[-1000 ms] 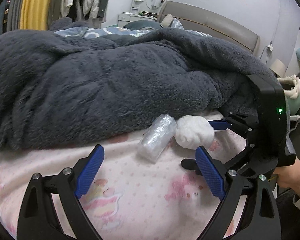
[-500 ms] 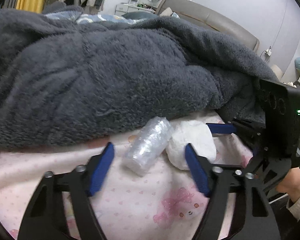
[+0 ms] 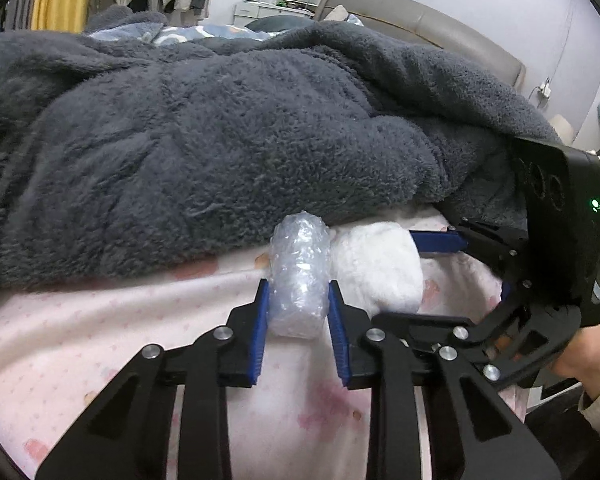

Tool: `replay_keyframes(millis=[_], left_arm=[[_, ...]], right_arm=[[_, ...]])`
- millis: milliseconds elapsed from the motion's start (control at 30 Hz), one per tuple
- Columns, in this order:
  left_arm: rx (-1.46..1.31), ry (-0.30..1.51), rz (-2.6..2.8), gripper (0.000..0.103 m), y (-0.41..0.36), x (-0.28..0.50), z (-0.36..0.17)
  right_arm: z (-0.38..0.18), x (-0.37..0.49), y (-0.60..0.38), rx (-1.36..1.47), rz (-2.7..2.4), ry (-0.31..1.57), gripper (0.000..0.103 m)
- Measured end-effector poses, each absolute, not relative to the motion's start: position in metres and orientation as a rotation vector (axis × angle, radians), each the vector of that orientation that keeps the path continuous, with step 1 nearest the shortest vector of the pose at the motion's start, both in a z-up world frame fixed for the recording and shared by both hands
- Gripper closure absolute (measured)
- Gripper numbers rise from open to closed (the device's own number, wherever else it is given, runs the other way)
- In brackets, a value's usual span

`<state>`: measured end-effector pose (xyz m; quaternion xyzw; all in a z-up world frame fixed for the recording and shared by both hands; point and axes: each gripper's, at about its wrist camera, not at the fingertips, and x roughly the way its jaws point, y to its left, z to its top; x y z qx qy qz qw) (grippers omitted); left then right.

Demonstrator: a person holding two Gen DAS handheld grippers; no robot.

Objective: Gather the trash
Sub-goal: 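Grasp the clear plastic roll with the left tool while the right tool grasps the white cloth bundle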

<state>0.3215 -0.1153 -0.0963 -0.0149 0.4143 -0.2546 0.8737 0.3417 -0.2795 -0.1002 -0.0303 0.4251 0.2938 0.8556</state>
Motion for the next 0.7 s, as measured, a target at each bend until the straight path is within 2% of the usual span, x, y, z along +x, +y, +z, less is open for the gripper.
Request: replay_keyframes(millis=[33, 67, 233, 700], left_arm=[[-0.024, 0.863, -0.524, 0.073, -0.114, 0.319, -0.095], [-0.018, 0.861, -0.513, 0.073, -0.113, 0.315, -0.092], [-0.003, 0.850, -0.475, 0.073, -0.104, 0.298, -0.082], [-0.020, 0.787, -0.386, 0.073, -0.075, 0.230, -0.055]], right_arm=[[-0.101, 0.341, -0.279, -0.070, 0.614, 0.895, 0.025], [-0.100, 0.340, -0.278, -0.074, 0.613, 0.893, 0.030], [-0.093, 0.332, -0.271, -0.108, 0.585, 0.876, 0.043], [-0.053, 0.282, -0.283, -0.037, 0.545, 0.802, 0.046]])
